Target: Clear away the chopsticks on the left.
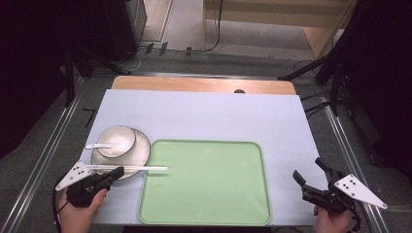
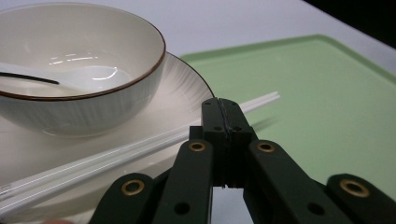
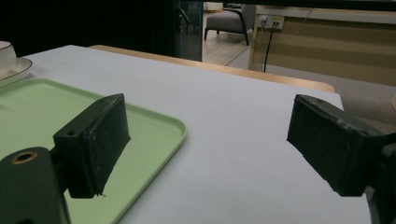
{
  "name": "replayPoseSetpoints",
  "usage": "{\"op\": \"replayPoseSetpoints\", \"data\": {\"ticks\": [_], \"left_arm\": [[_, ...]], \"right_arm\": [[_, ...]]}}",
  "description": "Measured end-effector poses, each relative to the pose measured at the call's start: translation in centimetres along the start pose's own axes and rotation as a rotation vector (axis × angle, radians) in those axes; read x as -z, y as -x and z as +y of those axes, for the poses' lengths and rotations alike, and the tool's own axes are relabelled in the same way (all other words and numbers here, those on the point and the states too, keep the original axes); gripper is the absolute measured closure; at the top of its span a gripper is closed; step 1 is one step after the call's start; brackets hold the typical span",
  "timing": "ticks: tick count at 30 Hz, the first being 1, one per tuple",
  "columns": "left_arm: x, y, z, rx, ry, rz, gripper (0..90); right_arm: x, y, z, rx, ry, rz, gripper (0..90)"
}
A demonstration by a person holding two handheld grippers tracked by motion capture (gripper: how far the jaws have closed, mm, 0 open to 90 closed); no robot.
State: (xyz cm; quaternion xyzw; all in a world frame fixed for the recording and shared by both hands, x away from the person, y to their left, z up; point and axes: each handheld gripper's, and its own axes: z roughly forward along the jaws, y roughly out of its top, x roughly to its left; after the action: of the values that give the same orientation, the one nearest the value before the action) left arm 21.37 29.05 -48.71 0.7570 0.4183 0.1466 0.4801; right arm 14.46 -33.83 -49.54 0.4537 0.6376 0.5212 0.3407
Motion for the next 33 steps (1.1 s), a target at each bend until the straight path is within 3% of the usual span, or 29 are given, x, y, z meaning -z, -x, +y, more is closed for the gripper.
{"op": "replayPoseSetpoints", "data": {"ticks": [4,19,28,33], "left_arm": [[-1.1,0.5,0.2,-0.026,-0.050,0.004,90.0],[-5.4,0.3,1.0,-0.026,-0.166,0.071,90.0],[-6.9,0.6,1.9,-0.045,-0.181,0.114,90.0],[-8.0,0.3,2.6,-0.024,-0.183,0.137,90.0]], "right_arm": [[-0.2,-0.1,0.0,0.001,-0.008,0.005,12.9],[-0.5,-0.3,-0.1,0.006,-0.020,0.017,13.0],[-0.7,-0.4,-0.1,0.006,-0.027,0.020,13.0],[-0.8,-0.5,-0.1,0.010,-0.031,0.022,13.0]]}}
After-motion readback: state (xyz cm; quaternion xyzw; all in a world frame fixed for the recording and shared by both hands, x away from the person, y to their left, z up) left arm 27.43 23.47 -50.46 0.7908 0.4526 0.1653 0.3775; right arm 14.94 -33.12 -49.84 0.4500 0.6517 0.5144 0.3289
